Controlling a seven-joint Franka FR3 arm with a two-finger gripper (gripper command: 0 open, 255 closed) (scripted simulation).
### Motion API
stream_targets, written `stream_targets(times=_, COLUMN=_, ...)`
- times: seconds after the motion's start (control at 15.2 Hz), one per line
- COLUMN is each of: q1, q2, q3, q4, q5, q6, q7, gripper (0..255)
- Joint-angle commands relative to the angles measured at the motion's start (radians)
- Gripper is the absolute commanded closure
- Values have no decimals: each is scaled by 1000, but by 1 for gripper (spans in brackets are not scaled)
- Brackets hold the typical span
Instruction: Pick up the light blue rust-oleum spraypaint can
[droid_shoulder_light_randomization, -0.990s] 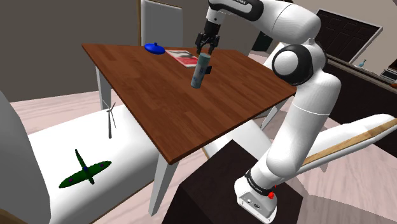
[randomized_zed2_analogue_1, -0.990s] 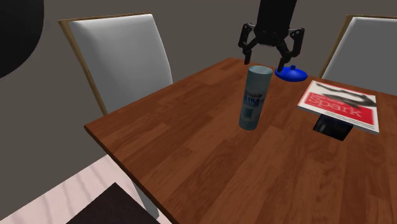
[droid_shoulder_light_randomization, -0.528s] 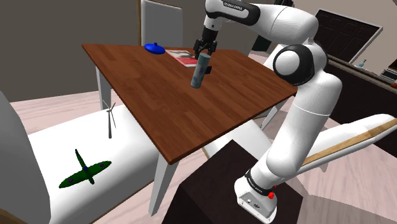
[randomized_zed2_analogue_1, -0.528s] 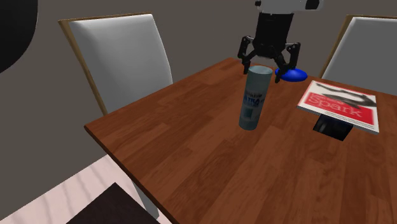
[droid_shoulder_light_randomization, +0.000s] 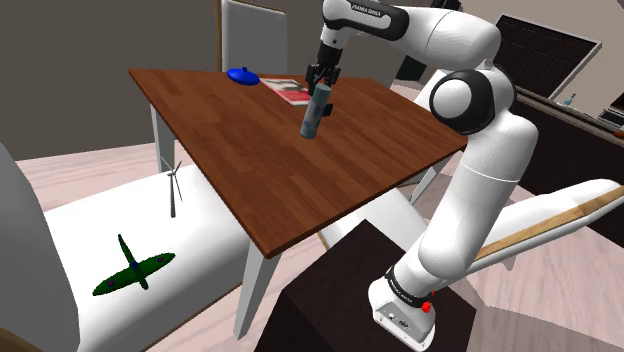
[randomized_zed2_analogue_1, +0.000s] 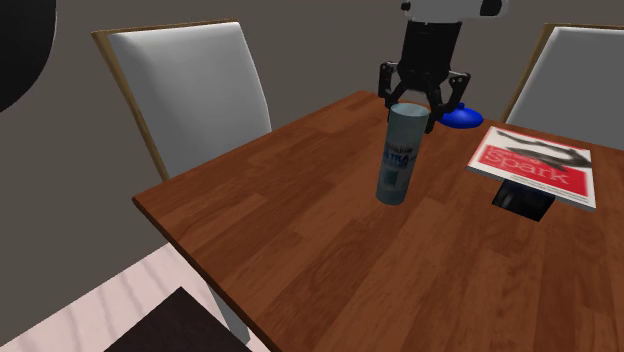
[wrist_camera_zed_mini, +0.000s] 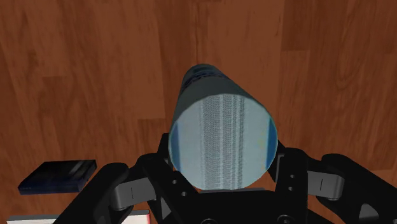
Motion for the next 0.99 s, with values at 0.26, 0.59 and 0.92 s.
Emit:
stream_targets(times=0.26, q1=-2, q2=10, q3=0, q4=53, q5=2, q6=-45, q7=1, gripper=255)
stream_targets(times=0.59, q1=-8, q2=35, q3=-1, q4=157, q5=7, q6=-124, q7=-1, gripper=255)
stream_targets(times=0.92, q1=-18, q2=73, q3=-3, q4=282, q5=17, q6=-212, q7=-4, gripper=255)
